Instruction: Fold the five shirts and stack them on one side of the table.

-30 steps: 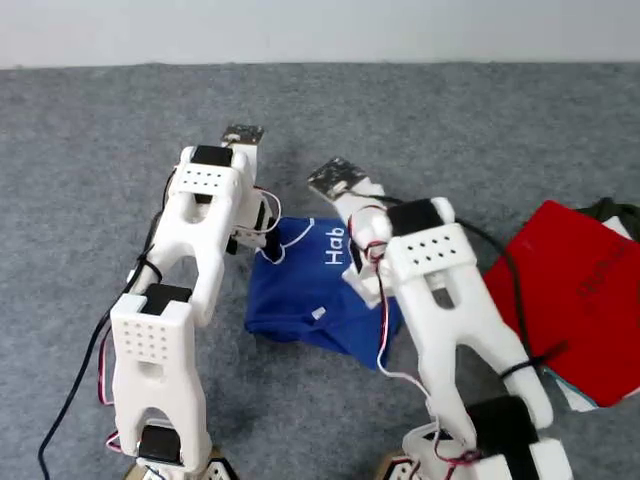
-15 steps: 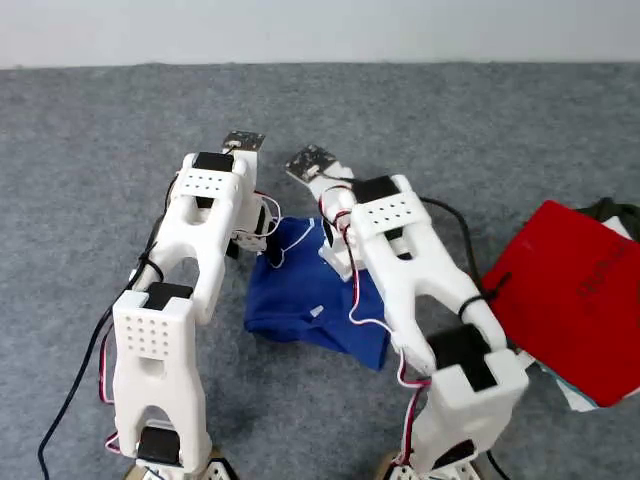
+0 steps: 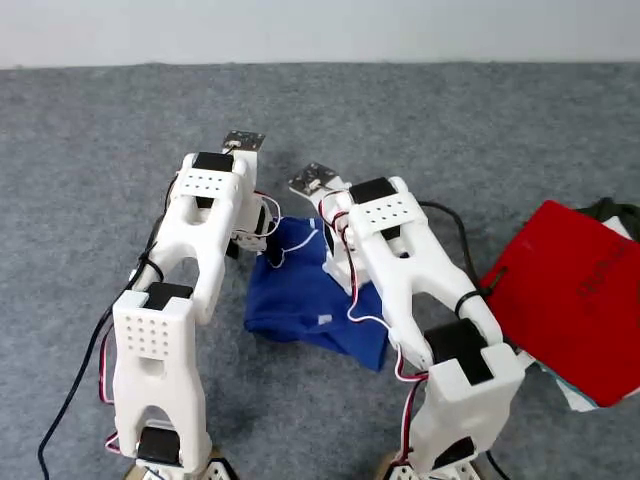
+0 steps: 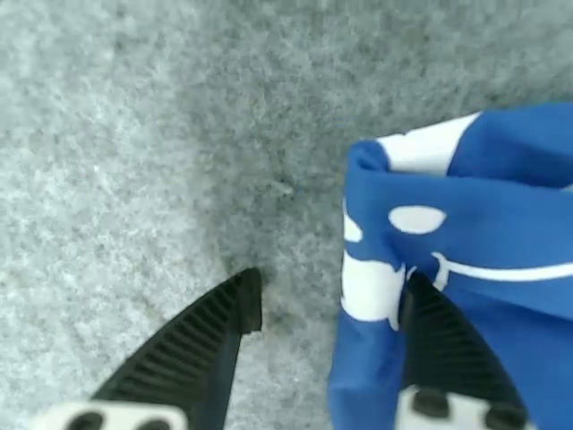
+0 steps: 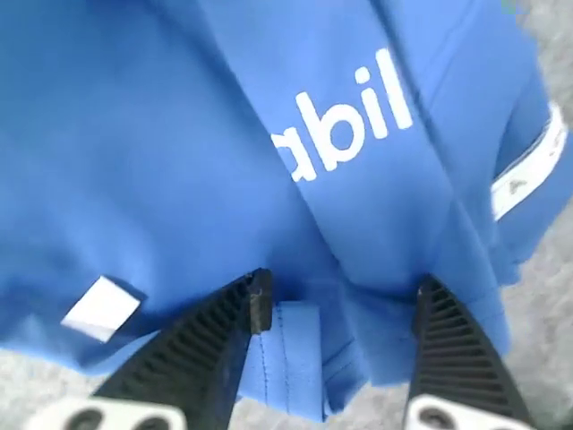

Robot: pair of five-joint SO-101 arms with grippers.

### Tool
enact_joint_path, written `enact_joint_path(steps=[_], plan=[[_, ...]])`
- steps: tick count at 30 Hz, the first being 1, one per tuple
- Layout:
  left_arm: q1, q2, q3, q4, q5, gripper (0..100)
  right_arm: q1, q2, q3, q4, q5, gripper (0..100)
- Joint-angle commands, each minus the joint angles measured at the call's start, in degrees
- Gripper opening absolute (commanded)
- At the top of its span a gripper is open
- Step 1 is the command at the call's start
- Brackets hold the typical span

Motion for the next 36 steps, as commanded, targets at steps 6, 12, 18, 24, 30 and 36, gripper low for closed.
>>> enact_joint_path(steps=[6, 12, 18, 24, 30, 36], plan=[[-0.53, 1.05, -0.31, -0.62, 0.44, 25, -0.04, -12.97, 10.55, 0.48, 1.93, 26.6], [-0.53, 1.05, -0.31, -0.62, 0.44, 25, 0.04, -25.27, 19.78, 1.01, 2.46, 26.6], [-0.53, 1.05, -0.31, -0.62, 0.44, 25, 1.10, -34.24, 28.40, 1.01, 6.15, 26.6], [-0.44, 1.05, -0.31, -0.62, 0.44, 25, 13.14, -36.53, 28.57, -7.43, -0.09, 26.6], [-0.44, 1.05, -0.31, -0.62, 0.44, 25, 18.24, -30.64, 25.85, -17.19, -4.57, 26.6], [-0.44, 1.05, -0.31, -0.62, 0.44, 25, 14.02, -20.44, 18.55, -17.45, -7.21, 26.8]])
